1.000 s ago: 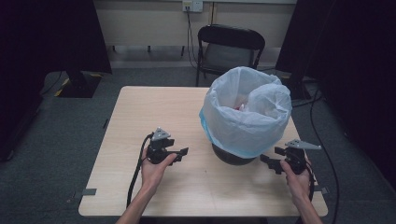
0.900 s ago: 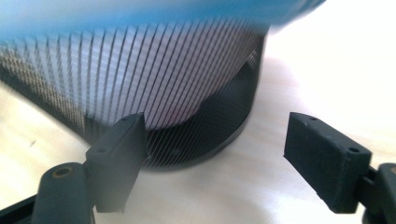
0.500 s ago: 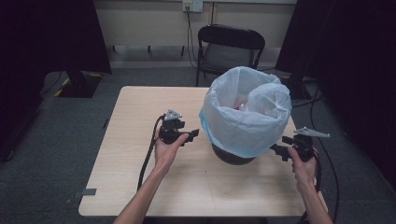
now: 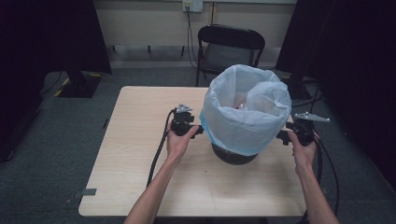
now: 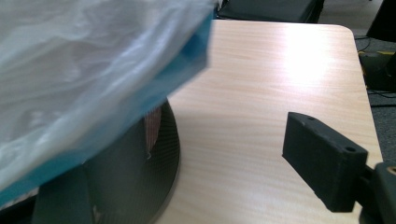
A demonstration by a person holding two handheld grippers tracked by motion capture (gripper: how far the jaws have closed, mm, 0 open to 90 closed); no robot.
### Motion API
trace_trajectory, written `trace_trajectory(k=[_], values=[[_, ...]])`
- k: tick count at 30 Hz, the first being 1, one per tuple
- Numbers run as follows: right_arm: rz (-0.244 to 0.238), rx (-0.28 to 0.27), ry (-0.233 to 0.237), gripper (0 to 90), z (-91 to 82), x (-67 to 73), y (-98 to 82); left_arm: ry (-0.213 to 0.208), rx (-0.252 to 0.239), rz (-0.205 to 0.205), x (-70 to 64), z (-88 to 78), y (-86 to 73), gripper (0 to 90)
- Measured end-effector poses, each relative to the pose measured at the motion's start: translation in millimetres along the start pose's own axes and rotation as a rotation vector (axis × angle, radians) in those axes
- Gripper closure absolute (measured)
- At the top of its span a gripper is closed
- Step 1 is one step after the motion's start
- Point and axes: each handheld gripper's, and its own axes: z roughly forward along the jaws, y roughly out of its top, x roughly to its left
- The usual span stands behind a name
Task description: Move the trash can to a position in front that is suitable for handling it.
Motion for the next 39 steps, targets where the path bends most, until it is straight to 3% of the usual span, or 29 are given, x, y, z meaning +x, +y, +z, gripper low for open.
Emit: trace_trajectory(k=[7,11,15,20,23,29,33,39], values=[[0.046,-0.028,0.03,29.5,8.3,-3.1,2.9,0.016,-0.027,0.0,-5.0,6.8,1.8,28.3],[0.046,-0.042,0.067,39.6,7.9,0.2,1.0,-0.007,-0.038,-0.02,-3.4,4.2,0.6,35.3],[0.042,-0.041,0.09,41.8,7.8,5.4,-0.2,0.001,-0.029,-0.031,-1.0,-0.6,-0.1,37.1],[0.046,-0.052,0.119,43.4,9.5,13.8,-3.1,-0.009,-0.021,-0.017,3.3,-12.5,-2.9,39.1],[0.071,-0.069,0.151,43.0,11.1,17.9,-7.8,-0.023,-0.025,-0.031,6.2,-20.7,-8.3,39.3],[0.037,-0.061,0.184,44.3,9.2,33.4,-9.9,-0.004,-0.022,-0.012,6.8,-37.8,-16.5,40.0],[0.058,-0.071,0.209,45.5,10.1,40.2,-13.8,-0.008,-0.042,-0.057,7.4,-51.0,-27.7,42.4],[0.057,-0.07,0.267,42.4,10.2,50.5,-19.2,0.005,-0.05,-0.059,7.6,-70.9,-40.5,42.2]])
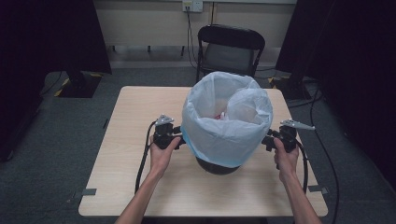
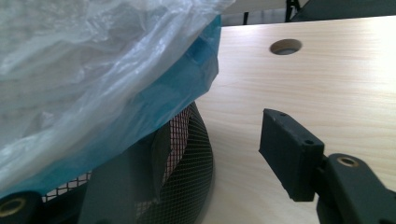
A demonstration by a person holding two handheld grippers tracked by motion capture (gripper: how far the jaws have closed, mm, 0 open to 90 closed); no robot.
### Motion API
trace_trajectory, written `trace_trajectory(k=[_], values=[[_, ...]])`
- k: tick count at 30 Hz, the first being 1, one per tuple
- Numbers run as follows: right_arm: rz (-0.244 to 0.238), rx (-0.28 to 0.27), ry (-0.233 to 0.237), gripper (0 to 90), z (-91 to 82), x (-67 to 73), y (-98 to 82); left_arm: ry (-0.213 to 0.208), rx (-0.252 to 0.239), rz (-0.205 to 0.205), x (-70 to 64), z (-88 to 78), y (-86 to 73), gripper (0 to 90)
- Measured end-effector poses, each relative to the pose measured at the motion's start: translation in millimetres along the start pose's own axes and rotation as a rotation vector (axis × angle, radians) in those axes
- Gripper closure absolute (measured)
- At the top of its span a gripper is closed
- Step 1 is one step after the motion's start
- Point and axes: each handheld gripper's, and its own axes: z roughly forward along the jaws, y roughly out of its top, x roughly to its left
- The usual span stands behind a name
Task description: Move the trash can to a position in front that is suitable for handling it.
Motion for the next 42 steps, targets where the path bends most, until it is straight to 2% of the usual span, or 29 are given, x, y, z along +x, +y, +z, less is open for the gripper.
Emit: trace_trajectory(k=[3,9,12,14,15,19,21,24,26,29,31,36,37,39,40,42], values=[[-0.021,0.004,0.014,44.4,2.2,12.5,-2.5,0.015,0.006,-0.007,1.4,-13.7,-5.3,42.3],[-0.039,0.018,0.053,44.0,2.3,24.8,-6.7,0.013,0.004,-0.02,3.7,-26.9,-12.4,42.3],[-0.042,0.025,0.069,43.8,1.8,28.3,-8.2,0.019,0.015,0.002,2.0,-37.1,-16.1,42.3],[-0.051,0.032,0.082,43.9,1.1,32.5,-9.6,0.02,0.012,0.001,1.1,-44.0,-20.4,42.3],[-0.058,0.037,0.093,44.1,0.4,37.1,-11.2,0.015,0.008,0.003,0.5,-50.5,-25.2,42.3],[-0.059,0.048,0.115,44.3,1.2,42.1,-12.7,0.006,0.022,0.002,0.5,-59.5,-32.7,42.4],[-0.084,0.056,0.127,43.6,1.0,47.5,-13.6,-0.031,0.037,-0.007,3.8,-67.9,-40.5,40.4],[-0.067,0.043,0.147,42.6,1.2,49.6,-18.7,-0.029,0.039,0.003,4.4,-72.0,-42.1,39.2],[-0.09,0.062,0.146,42.8,-1.1,55.0,-19.6,-0.021,0.037,0.019,1.8,-77.6,-45.0,39.7],[-0.087,0.06,0.16,43.2,-4.5,58.0,-20.6,-0.021,0.045,0.045,-0.5,-82.1,-46.3,41.2],[-0.084,0.058,0.176,42.7,-8.8,60.3,-23.2,-0.08,0.036,0.043,1.2,-87.9,-48.7,40.7],[-0.096,0.062,0.187,42.3,-12.8,63.3,-26.4,-0.098,0.036,0.037,2.8,-89.5,-49.7,39.8],[-0.097,0.064,0.189,42.0,-13.5,63.4,-26.5,-0.12,0.04,0.048,4.0,-90.2,-49.6,40.9],[-0.1,0.066,0.192,41.0,-14.0,62.9,-26.6,-0.131,0.042,0.053,4.2,-90.3,-49.5,41.4],[-0.098,0.071,0.194,37.1,-14.3,61.7,-26.8,-0.136,0.044,0.054,5.1,-90.0,-49.7,38.8],[-0.1,0.079,0.187,30.9,-13.5,60.2,-25.9,-0.115,0.051,0.043,8.9,-87.2,-49.9,30.9]])
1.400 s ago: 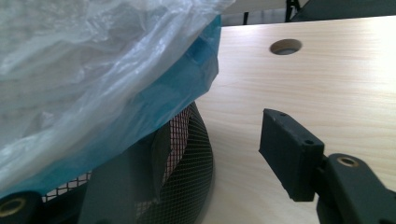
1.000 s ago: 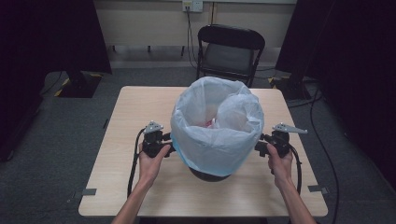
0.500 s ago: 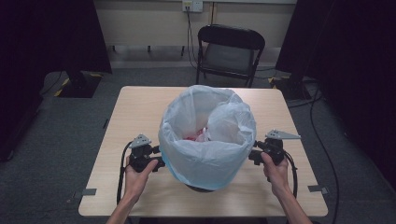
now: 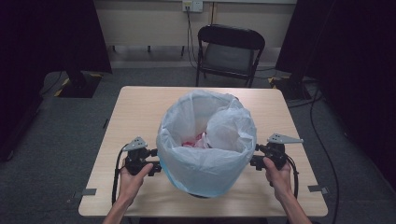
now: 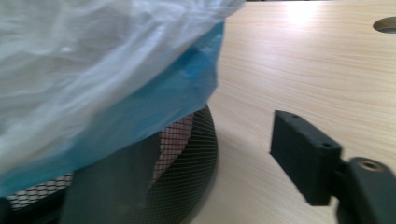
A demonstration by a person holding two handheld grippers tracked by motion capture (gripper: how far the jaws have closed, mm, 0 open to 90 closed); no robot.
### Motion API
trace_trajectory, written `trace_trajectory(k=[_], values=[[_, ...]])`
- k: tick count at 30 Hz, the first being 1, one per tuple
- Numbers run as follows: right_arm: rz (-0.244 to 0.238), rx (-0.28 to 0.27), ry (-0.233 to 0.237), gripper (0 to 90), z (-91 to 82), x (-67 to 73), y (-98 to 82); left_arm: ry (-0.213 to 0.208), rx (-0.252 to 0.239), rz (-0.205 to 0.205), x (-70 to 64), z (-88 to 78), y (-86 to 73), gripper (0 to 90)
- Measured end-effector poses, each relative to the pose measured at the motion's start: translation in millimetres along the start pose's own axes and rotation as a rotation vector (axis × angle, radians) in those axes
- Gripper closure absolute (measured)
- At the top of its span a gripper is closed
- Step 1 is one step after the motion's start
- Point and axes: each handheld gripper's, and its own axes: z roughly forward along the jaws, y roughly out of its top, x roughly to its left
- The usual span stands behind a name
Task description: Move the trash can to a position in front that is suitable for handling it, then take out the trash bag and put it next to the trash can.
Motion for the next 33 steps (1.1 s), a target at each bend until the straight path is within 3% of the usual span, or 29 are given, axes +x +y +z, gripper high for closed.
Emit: trace_trajectory(k=[5,8,12,16,21,25,27,29,31,33], values=[[-0.009,0.028,-0.019,26.4,1.1,-2.6,1.9,0.037,0.015,-0.013,2.3,0.1,0.9,28.2],[-0.014,0.037,-0.031,24.5,-0.8,-5.5,3.8,0.052,-0.003,-0.011,6.2,-3.0,1.4,28.2],[-0.014,0.033,-0.017,22.6,-1.7,-7.5,5.9,0.039,-0.008,-0.022,8.8,-4.2,1.9,28.1],[-0.018,0.078,-0.007,18.2,-2.9,-8.3,7.7,0.048,-0.022,-0.018,8.6,-15.5,7.5,28.1],[-0.006,0.07,-0.055,21.2,-11.5,-19.4,7.5,0.074,-0.041,-0.026,19.4,-28.9,10.3,28.1],[0.022,0.068,-0.091,26.5,-15.9,-31.8,6.3,0.099,-0.066,-0.057,35.0,-39.1,8.4,28.2],[0.03,0.057,-0.099,29.1,-17.9,-33.7,6.5,0.103,-0.076,-0.065,36.9,-42.4,9.0,28.7],[0.032,0.013,-0.107,36.2,-26.2,-33.6,9.9,0.101,-0.095,-0.065,36.6,-49.6,12.1,30.6],[0.035,-0.027,-0.097,43.7,-32.9,-31.6,13.5,0.096,-0.12,-0.064,31.8,-57.5,16.4,32.3],[0.039,-0.034,-0.099,44.9,-35.8,-30.8,15.8,0.088,-0.137,-0.062,26.2,-63.8,21.6,34.3]])
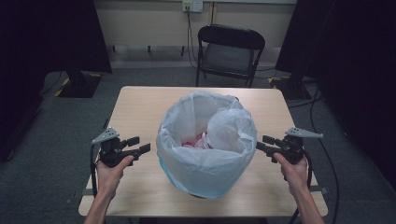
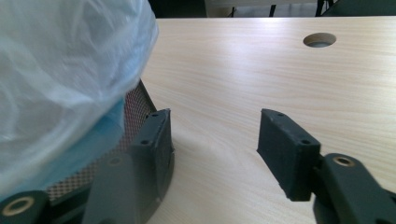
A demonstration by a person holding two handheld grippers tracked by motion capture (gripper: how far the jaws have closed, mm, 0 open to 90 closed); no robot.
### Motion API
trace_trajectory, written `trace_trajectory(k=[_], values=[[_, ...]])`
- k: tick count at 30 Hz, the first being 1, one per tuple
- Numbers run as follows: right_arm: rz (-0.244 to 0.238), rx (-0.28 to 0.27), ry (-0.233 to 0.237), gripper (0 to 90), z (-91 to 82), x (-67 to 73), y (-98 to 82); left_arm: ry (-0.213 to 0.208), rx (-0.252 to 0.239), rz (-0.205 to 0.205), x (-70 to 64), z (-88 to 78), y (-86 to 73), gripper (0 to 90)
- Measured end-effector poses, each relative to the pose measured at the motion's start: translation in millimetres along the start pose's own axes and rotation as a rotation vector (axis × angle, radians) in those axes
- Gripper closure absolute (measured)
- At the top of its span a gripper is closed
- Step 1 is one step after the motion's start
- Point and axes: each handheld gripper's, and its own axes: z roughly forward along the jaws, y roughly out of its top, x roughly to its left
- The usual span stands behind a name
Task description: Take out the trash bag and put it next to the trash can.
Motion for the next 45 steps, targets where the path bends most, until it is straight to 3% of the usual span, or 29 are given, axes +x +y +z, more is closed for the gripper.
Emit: trace_trajectory(k=[3,8,10,11,12,13,15,17,19,23,27,32,36,39,41,42,45], values=[[0.01,-0.03,0.014,47.1,-11.9,5.6,8.6,-0.029,-0.016,0.014,-9.8,-7.3,11.6,36.5],[-0.008,-0.066,0.051,47.5,-25.6,14.7,21.2,-0.018,-0.027,0.043,-20.5,-13.7,21.6,40.8],[-0.028,-0.1,0.08,45.0,-32.9,24.4,32.8,-0.021,-0.047,0.068,-28.9,-20.2,30.1,40.8],[-0.029,-0.098,0.127,46.9,-34.5,26.5,36.5,-0.021,-0.047,0.068,-28.9,-20.2,30.1,40.8],[-0.029,-0.098,0.127,46.9,-34.5,26.5,36.5,-0.021,-0.058,0.073,-31.7,-22.3,33.1,40.8],[-0.025,-0.102,0.16,46.4,-35.2,28.7,39.8,-0.025,-0.073,0.073,-34.7,-24.4,36.2,40.8],[-0.036,-0.109,0.141,41.8,-35.6,35.3,45.3,-0.045,-0.091,0.078,-39.6,-28.2,42.4,40.8],[-0.032,-0.118,0.163,40.3,-35.9,39.4,50.2,-0.051,-0.104,0.086,-45.7,-31.4,48.1,40.8],[-0.045,-0.117,0.142,38.0,-38.6,44.3,56.7,-0.079,-0.116,0.094,-51.8,-34.3,53.6,40.8],[-0.062,-0.151,0.147,34.5,-48.8,52.5,72.2,-0.088,-0.142,0.111,-63.2,-39.9,65.8,38.4],[-0.091,-0.196,0.164,26.6,-59.2,69.8,90.1,-0.115,-0.219,0.106,-75.7,-50.1,80.8,33.5],[-0.119,-0.199,0.199,22.8,-59.4,86.6,99.1,-0.144,-0.204,0.156,-90.8,-48.1,89.4,28.9],[-0.156,-0.129,0.199,22.2,-49.6,100.3,99.3,-0.165,-0.164,0.17,-99.4,-35.7,92.2,24.4],[-0.169,-0.093,0.169,22.4,-41.4,103.5,96.8,-0.179,-0.144,0.175,-102.6,-23.9,91.9,21.3],[-0.177,-0.086,0.156,27.1,-37.2,103.0,96.4,-0.181,-0.14,0.187,-106.5,-17.4,91.7,19.8],[-0.188,-0.078,0.144,33.9,-35.2,103.0,96.5,-0.175,-0.126,0.197,-108.3,-14.4,91.9,19.2],[-0.209,-0.066,0.115,45.3,-28.9,104.7,97.8,-0.136,-0.096,0.218,-112.2,-6.6,93.1,20.3]])
